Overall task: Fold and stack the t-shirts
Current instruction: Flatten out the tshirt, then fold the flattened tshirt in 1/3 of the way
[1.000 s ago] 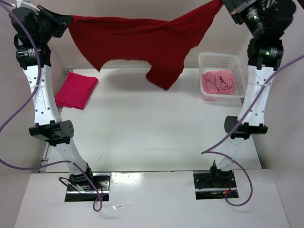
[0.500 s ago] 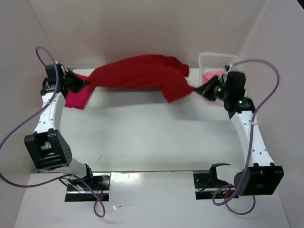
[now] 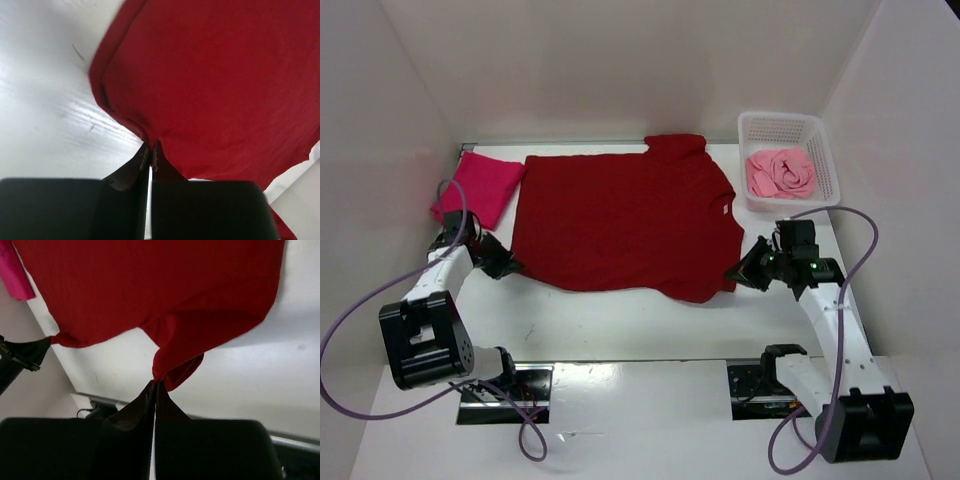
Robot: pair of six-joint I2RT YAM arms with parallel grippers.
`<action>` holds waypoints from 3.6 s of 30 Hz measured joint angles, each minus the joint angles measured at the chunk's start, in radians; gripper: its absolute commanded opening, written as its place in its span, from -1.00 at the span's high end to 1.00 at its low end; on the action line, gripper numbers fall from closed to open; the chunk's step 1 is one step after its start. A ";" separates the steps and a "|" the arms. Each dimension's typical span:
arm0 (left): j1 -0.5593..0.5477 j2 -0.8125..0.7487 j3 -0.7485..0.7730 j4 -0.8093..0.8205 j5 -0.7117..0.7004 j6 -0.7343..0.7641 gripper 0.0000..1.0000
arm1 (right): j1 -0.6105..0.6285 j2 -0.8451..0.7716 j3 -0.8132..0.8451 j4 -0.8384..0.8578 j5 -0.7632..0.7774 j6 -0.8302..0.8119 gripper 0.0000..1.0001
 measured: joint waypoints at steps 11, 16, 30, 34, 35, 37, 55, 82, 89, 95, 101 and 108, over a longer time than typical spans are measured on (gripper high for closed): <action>0.000 -0.055 0.076 -0.075 0.009 0.025 0.93 | 0.042 -0.061 0.052 -0.143 0.068 0.050 1.00; 0.000 0.114 0.145 0.000 0.015 -0.003 0.99 | 0.033 0.245 0.136 0.019 0.124 0.040 1.00; -0.023 0.400 0.375 0.091 -0.013 -0.061 0.99 | -0.014 0.703 0.537 0.236 0.210 -0.039 1.00; -0.029 0.460 0.419 0.104 -0.019 -0.082 0.94 | -0.016 0.791 0.626 0.253 0.223 -0.051 1.00; -0.029 0.473 0.434 0.107 -0.021 -0.085 0.94 | -0.016 0.815 0.650 0.253 0.225 -0.054 1.00; -0.032 0.491 0.454 0.121 -0.025 -0.095 0.91 | -0.017 0.856 0.690 0.254 0.226 -0.060 1.00; -0.039 0.352 0.399 0.207 -0.076 -0.154 0.13 | -0.017 0.807 0.648 0.328 0.204 -0.061 0.94; 0.045 0.403 0.172 0.266 -0.021 -0.127 0.91 | -0.017 0.714 0.105 0.486 0.358 0.079 0.63; 0.043 0.402 0.175 0.267 -0.029 -0.127 1.00 | -0.017 0.712 0.103 0.497 0.384 0.119 1.00; 0.059 0.323 0.107 0.210 -0.046 -0.098 1.00 | -0.055 0.507 0.005 0.451 0.366 0.127 1.00; 0.142 0.239 0.010 0.130 0.021 -0.071 0.91 | -0.145 0.248 -0.133 0.316 0.277 0.177 0.72; 0.178 0.080 -0.063 -0.014 0.040 -0.024 -0.59 | -0.145 0.114 -0.147 0.191 0.242 0.220 -0.27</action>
